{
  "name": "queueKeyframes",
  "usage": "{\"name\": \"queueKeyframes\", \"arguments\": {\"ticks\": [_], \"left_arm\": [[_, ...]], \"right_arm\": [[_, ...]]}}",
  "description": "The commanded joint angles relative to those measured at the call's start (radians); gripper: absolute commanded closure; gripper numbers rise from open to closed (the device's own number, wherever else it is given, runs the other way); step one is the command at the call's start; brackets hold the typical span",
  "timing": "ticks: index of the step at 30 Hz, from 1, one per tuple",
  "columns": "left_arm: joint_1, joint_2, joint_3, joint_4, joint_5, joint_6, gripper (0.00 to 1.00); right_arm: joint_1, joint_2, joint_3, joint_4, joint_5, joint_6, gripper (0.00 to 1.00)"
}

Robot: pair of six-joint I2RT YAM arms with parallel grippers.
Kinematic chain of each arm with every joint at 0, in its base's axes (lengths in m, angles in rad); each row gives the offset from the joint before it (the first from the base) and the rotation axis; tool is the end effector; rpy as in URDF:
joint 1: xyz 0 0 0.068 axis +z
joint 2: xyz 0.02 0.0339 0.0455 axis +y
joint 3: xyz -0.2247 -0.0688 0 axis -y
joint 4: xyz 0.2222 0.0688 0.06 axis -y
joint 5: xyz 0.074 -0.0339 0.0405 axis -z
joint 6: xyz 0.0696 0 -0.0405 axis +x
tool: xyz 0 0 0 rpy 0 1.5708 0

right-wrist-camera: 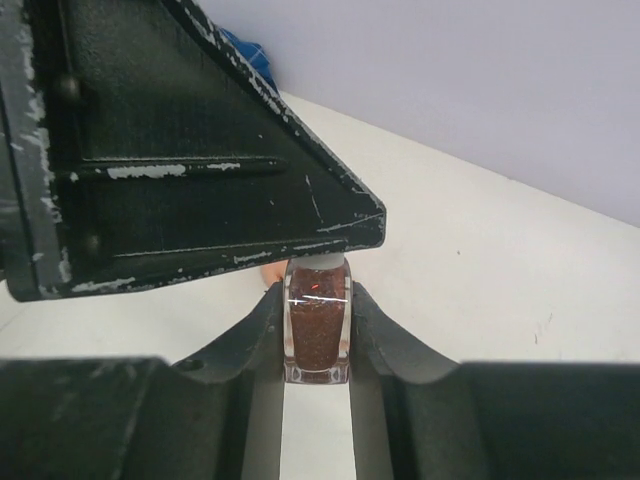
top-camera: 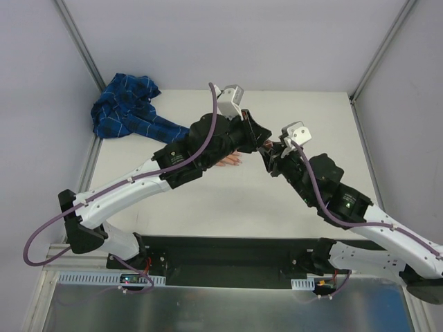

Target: Paint the nails

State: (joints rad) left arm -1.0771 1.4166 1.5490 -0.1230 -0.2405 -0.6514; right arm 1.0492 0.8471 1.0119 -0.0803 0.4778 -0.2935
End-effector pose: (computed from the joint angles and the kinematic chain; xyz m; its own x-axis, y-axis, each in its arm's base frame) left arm 0.1754 -0.2910 0.4257 -0.4466 -0.4128 -0.7938 0.5931 0.5278 -0.6081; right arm 0.1353 0.1712 0.3890 0.1969 -0.1729 -0.9650 -0.5063 0.8250 -0.2511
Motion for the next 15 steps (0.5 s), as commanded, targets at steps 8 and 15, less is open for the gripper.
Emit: {"name": "queueKeyframes", "arguments": {"ticks": [8,15], "left_arm": [[-0.026,-0.025,0.013,-0.023,0.015,0.051,0.37],[0.043,-0.212,-0.087,0.043,0.315,0.191,0.09]], "right_arm": [[-0.135,-0.085,-0.019,0.085,-0.385,0.065,1.0],[-0.284,-0.146,-0.053,0.036,-0.665,0.154,1.0]]}}
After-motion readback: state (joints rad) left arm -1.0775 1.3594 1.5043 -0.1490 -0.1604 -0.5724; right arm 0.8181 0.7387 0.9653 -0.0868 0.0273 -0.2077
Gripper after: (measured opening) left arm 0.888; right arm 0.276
